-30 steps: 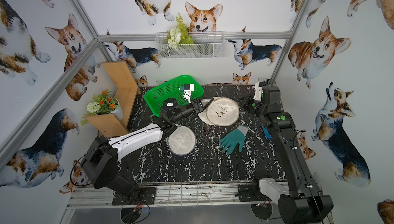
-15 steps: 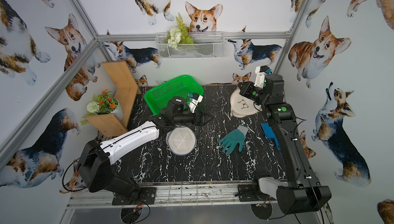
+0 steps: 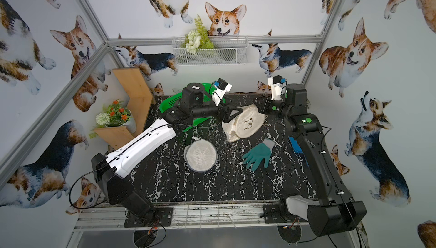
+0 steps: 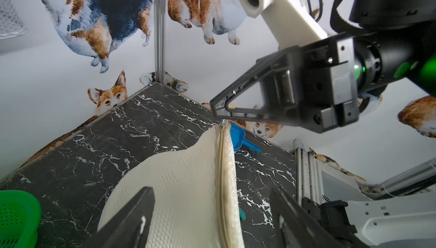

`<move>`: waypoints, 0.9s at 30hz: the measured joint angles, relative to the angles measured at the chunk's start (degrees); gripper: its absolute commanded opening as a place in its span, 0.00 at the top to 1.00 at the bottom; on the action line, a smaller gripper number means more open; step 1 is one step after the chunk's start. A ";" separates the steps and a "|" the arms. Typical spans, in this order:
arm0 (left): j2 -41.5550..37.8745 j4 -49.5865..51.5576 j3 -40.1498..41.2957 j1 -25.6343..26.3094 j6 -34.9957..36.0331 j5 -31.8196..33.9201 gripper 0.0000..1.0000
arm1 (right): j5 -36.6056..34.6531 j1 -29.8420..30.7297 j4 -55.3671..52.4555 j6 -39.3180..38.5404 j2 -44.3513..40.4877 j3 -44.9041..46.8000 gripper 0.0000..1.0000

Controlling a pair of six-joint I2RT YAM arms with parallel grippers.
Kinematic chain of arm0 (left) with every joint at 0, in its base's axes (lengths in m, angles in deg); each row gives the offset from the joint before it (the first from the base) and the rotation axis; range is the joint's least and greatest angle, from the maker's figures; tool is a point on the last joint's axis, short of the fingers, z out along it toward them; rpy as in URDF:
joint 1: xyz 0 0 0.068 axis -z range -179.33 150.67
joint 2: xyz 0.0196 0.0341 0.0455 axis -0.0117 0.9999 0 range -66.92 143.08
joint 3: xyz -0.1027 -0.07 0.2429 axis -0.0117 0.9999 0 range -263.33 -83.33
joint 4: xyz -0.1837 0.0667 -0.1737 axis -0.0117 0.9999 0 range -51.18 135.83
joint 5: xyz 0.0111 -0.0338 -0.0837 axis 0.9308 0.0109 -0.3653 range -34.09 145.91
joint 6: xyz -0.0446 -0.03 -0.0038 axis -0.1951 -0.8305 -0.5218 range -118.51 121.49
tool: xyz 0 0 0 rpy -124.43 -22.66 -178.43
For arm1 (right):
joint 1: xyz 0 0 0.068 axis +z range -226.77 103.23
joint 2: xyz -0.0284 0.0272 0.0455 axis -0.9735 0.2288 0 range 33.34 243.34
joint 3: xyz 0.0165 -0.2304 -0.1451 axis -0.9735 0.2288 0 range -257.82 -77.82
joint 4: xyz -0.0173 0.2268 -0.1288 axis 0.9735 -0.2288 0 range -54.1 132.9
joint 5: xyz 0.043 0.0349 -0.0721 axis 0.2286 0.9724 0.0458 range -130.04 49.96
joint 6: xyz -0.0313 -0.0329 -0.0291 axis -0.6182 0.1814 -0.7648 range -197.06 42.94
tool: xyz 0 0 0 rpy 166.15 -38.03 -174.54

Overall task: Turn the laundry bag inside out
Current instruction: Zip the zipper on the laundry bag.

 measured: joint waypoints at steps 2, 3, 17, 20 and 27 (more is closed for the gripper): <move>1.25 -0.13 -0.37 0.04 0.00 -1.44 0.19 | 0.48 0.85 0.42 0.52 0.00 0.00 1.00; 1.86 0.15 -0.39 0.07 -0.07 -1.99 0.20 | 0.52 1.33 0.66 1.31 -0.02 0.00 1.00; 4.33 -4.20 0.17 0.70 -9.07 -7.65 0.43 | -1.40 5.29 1.77 4.61 -0.04 -0.87 1.00; 4.94 -4.26 0.11 0.70 -10.25 -7.65 0.64 | -2.27 5.88 1.99 5.05 0.17 -1.33 1.00; 4.90 -4.90 0.07 0.68 -10.80 -7.61 1.00 | -4.90 5.88 1.70 5.51 0.20 -2.73 1.00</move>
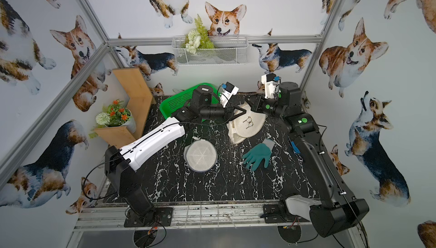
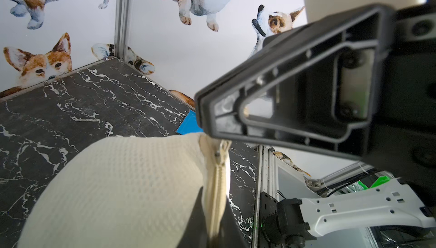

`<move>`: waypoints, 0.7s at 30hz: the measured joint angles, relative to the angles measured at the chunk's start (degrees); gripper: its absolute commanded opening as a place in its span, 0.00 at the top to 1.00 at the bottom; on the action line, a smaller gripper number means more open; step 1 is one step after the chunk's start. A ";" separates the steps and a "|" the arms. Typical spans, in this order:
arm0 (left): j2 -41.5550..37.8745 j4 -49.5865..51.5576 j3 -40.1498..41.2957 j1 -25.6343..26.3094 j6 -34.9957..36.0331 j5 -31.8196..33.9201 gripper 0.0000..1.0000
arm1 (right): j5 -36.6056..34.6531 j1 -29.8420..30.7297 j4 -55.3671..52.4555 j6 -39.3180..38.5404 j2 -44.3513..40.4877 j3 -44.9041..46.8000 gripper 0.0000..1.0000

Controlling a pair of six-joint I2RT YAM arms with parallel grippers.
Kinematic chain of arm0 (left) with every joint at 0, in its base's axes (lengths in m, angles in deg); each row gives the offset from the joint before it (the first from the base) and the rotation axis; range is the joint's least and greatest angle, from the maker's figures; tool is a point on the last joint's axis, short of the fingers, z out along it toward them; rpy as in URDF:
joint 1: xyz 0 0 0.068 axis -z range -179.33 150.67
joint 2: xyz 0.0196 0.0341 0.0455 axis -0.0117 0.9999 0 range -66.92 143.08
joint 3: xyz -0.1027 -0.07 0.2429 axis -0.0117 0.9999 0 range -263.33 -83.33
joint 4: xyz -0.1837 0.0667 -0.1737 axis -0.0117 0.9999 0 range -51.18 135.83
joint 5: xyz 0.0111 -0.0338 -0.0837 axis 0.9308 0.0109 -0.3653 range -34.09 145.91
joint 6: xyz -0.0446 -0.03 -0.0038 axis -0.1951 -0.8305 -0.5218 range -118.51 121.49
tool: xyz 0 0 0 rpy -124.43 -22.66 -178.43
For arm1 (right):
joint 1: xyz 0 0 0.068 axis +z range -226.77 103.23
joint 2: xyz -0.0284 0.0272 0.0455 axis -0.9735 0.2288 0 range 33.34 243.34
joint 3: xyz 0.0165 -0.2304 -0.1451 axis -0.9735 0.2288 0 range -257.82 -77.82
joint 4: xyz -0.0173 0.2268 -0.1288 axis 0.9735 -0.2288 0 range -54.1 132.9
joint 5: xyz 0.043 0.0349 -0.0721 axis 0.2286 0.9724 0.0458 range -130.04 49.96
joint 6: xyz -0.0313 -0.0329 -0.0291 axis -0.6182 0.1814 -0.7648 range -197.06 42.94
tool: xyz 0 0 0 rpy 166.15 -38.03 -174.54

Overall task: Turn the laundry bag inside out
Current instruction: Zip the zipper on the laundry bag.

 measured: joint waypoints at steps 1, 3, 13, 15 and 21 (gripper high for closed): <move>-0.17 -0.28 0.13 0.00 -0.02 0.13 1.00 | -0.96 -0.02 -0.20 -0.04 -0.02 -0.24 1.00; -0.76 -0.76 0.66 0.00 -0.04 0.28 1.00 | -2.97 -0.55 -1.14 -0.09 -0.20 -0.59 1.00; -7.21 -9.27 9.66 0.04 -0.66 4.09 1.00 | -7.93 -10.75 -4.22 1.73 -4.57 5.01 1.00; -8.35 -12.37 11.80 0.02 -1.88 5.31 0.97 | -7.76 -11.02 -4.24 2.43 -5.14 5.90 1.00; -6.58 -10.80 10.19 0.31 -0.96 7.67 0.45 | -5.84 -11.28 -2.49 3.63 -5.70 5.51 1.00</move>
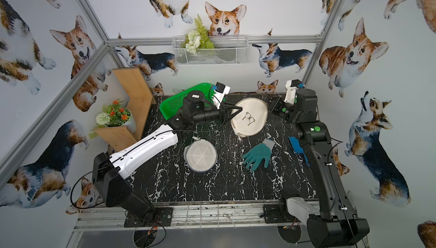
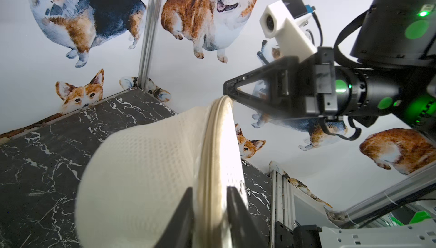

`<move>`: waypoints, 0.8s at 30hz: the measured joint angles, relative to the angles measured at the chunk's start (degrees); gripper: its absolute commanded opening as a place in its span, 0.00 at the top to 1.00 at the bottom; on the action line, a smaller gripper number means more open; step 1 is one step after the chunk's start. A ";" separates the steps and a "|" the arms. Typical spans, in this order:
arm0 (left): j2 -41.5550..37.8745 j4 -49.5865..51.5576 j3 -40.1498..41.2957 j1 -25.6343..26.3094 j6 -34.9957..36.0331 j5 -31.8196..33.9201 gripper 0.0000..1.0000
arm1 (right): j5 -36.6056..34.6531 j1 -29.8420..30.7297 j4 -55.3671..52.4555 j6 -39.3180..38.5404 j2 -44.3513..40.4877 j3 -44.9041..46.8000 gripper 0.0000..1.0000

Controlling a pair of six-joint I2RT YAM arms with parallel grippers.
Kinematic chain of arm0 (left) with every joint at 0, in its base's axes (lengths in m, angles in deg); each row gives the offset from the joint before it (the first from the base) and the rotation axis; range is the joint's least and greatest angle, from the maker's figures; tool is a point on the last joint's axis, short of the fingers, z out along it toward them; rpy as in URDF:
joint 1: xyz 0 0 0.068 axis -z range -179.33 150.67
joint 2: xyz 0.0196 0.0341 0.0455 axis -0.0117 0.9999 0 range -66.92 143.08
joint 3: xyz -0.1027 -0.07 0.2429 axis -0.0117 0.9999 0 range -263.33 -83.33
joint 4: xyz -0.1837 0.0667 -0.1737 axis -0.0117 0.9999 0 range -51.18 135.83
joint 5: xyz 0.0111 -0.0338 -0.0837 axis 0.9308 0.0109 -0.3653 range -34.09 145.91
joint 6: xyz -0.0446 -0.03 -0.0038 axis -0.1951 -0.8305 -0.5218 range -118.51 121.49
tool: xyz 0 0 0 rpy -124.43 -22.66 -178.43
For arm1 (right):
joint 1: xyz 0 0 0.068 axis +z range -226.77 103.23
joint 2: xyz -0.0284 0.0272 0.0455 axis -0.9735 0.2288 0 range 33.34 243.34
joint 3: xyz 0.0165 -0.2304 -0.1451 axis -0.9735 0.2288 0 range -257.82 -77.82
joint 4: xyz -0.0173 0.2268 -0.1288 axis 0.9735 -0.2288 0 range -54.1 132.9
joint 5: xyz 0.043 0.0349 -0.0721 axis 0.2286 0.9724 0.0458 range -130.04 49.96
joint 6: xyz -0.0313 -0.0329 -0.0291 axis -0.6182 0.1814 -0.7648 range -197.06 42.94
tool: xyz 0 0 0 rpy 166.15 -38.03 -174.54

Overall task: Turn the laundry bag inside out
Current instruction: Zip the zipper on the laundry bag.

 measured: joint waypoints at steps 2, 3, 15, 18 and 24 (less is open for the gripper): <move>0.72 3.34 -1.31 0.63 2.60 1.60 0.35 | 1.33 0.15 0.20 0.22 0.24 -0.63 1.00; 1.07 5.33 -2.12 1.14 4.04 2.21 0.31 | 1.97 0.42 0.26 0.22 0.24 -0.98 1.00; 5.38 14.80 -12.11 5.55 13.79 7.19 0.25 | 6.01 5.07 -0.81 -4.17 3.02 -3.13 1.00; 6.40 15.45 -14.29 5.92 15.19 6.78 0.33 | 6.88 6.01 -2.27 -6.58 3.45 -3.19 1.00; 7.65 18.71 -15.39 6.56 17.16 6.32 0.52 | 8.24 6.45 -3.58 -9.03 3.34 -3.19 1.00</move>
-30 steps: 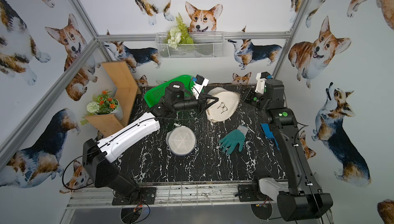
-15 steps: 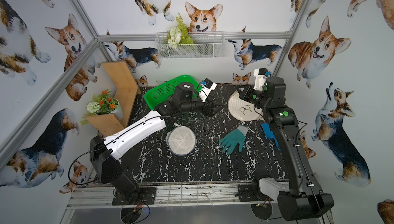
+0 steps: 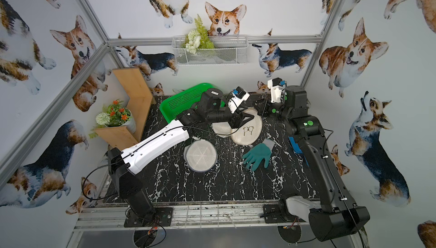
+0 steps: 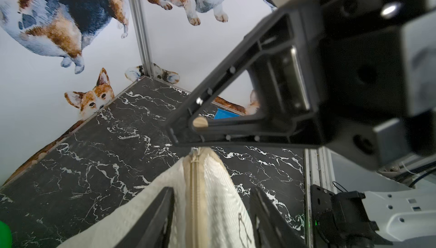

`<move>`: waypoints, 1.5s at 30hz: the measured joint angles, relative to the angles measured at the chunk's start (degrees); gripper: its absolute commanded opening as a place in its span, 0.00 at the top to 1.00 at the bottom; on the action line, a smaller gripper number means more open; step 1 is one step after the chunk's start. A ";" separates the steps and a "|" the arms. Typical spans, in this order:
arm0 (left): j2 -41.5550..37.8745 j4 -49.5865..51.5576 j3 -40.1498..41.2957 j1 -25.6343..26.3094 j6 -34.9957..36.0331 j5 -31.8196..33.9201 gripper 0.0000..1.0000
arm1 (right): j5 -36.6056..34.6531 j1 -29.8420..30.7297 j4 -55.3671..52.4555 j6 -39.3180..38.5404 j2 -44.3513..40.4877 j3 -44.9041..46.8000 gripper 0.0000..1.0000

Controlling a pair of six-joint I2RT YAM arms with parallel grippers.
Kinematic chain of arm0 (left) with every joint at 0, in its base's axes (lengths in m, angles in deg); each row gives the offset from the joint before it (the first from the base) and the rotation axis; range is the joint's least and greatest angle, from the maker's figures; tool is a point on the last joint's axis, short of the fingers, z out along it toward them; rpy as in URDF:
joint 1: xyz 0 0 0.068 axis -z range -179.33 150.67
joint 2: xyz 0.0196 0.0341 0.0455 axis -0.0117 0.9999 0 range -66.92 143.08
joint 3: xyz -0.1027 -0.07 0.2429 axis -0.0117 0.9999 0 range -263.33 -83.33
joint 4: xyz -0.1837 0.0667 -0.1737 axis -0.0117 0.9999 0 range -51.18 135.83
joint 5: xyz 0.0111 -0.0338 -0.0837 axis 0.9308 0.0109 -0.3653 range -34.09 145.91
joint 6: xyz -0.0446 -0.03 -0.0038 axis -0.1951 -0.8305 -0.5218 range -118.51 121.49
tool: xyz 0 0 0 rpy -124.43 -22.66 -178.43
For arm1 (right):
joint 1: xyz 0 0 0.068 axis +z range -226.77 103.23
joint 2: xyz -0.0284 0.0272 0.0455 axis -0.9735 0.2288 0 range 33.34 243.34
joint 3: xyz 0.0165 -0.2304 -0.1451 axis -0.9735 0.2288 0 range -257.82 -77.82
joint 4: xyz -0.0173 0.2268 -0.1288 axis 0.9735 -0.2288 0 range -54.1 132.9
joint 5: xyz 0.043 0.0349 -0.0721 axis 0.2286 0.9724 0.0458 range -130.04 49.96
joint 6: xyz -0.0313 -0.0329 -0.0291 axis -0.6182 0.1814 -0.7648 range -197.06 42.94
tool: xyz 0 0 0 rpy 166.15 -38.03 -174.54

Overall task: Turn the laundry bag inside out
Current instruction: Zip the zipper on the laundry bag.

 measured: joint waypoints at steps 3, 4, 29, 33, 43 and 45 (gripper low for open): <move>0.28 0.83 -0.09 0.24 0.63 -0.37 0.62 | 0.70 0.31 0.02 -0.22 -0.35 0.04 1.00; 0.48 1.05 -0.26 0.26 0.59 -0.59 0.65 | 1.14 0.31 0.07 -0.26 -0.44 0.04 1.00; -2.36 -4.37 5.33 0.31 -2.75 0.68 1.00 | -6.32 -10.34 -0.79 2.78 -4.98 4.35 1.00; -3.67 -7.63 8.17 0.37 -5.33 2.56 0.99 | -6.91 -11.34 -0.74 4.17 -5.79 5.88 1.00; -2.10 -7.02 6.32 0.35 -6.69 2.89 0.34 | -2.14 -9.75 1.36 5.40 -5.75 5.33 1.00; -1.68 -6.34 5.07 0.35 -6.10 2.86 0.33 | -1.27 -8.61 1.70 5.18 -5.66 5.01 1.00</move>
